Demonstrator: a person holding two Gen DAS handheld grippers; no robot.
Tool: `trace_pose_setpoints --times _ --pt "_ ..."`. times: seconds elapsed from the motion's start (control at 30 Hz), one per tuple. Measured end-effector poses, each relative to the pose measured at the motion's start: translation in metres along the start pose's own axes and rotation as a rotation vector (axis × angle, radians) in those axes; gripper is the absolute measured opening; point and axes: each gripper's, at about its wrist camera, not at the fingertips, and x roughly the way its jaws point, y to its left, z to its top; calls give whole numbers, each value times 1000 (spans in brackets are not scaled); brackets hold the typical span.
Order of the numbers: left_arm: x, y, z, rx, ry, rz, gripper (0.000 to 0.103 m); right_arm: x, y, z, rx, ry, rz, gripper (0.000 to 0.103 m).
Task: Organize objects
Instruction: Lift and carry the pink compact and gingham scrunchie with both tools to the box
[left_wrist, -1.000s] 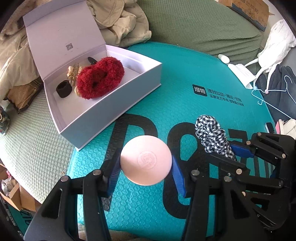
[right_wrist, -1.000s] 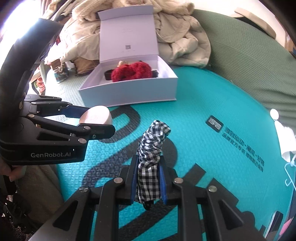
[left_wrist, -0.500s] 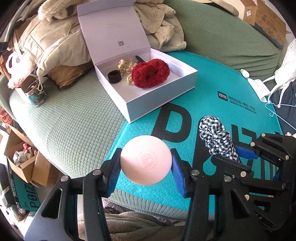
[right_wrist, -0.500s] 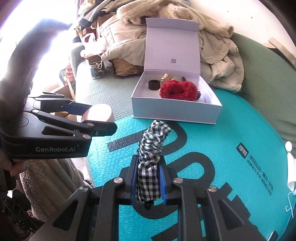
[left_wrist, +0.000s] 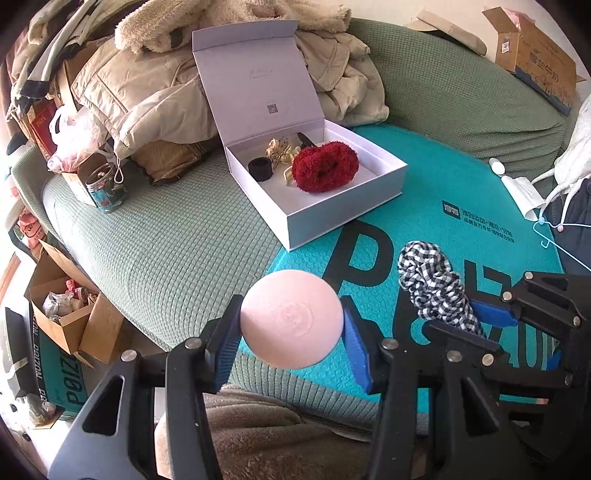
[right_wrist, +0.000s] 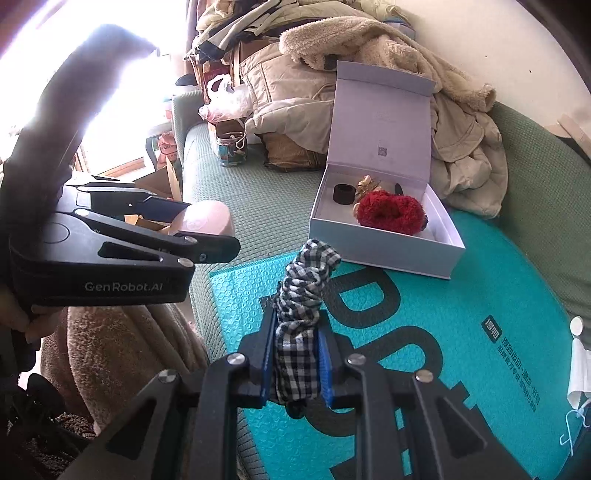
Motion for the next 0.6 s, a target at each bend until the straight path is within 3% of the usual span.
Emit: trace_pose_setpoints --times 0.27,0.6 --pt "10 0 27 42 -8 -14 49 12 -9 21 11 -7 -10 20" --pt "44 18 87 84 -11 -18 49 46 -40 62 56 -19 -15 20"
